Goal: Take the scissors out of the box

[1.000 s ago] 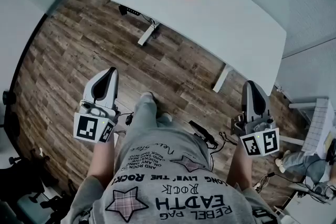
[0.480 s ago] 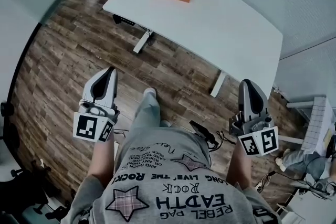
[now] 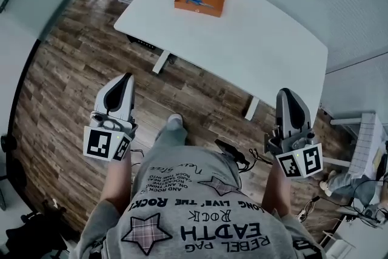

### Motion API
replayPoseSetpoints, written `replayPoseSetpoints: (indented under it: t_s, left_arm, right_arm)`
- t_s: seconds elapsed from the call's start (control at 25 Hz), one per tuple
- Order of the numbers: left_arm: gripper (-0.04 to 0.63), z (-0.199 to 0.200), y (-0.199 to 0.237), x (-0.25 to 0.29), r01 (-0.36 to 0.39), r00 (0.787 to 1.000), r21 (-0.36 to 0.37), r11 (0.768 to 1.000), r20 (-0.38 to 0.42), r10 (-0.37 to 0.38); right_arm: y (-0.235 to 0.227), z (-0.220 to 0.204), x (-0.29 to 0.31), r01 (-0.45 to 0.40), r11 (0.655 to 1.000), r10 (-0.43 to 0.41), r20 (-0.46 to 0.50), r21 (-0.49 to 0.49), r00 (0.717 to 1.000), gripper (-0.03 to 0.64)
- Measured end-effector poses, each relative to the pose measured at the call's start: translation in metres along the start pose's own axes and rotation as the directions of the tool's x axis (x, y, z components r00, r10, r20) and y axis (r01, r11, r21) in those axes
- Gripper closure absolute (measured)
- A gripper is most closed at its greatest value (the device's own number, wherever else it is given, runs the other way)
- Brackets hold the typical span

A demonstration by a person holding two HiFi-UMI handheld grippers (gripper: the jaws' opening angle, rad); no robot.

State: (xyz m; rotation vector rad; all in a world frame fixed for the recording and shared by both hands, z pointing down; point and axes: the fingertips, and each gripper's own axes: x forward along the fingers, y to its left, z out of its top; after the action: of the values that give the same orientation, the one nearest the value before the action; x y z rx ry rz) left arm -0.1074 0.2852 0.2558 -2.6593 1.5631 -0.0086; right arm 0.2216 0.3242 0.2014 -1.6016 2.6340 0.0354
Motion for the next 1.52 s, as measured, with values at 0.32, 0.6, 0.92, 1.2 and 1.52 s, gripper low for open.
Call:
replayPoseSetpoints:
  t_s: [0.32,0.6,0.92,1.2,1.52]
  left_arm:
    - [0.586,-0.003,0.063,0.045,0.031,0.999,0.01,0.999,0.006,-0.031]
    - [0.586,-0.005,0.098,0.072,0.06,0.998,0.014,0.998,0.006,-0.06]
    - [0.586,-0.015,0.112,0.077,0.068,0.998,-0.004,0.998,-0.018,-0.068]
    - [0.586,-0.029,0.128,0.09,0.029,0.999,-0.032,0.999,-0.039,-0.03]
    - [0.586,-0.033,0.144,0.14,0.012,0.998,-0.026,1.0,-0.058,-0.013]
  right_arm:
    - [0.003,-0.007,0.071,0.021,1.0,-0.021,0.008,0.016,1.0,0.603]
    - [0.006,-0.007,0.111,0.038,0.999,-0.038,0.022,0.001,0.999,0.603]
    - [0.011,-0.008,0.135,0.026,1.0,-0.026,0.006,-0.013,1.0,0.603]
    - [0.005,-0.011,0.171,-0.022,1.0,0.022,-0.006,-0.013,1.0,0.603]
    - [-0.032,-0.022,0.231,-0.058,0.998,0.058,-0.003,0.039,0.998,0.601]
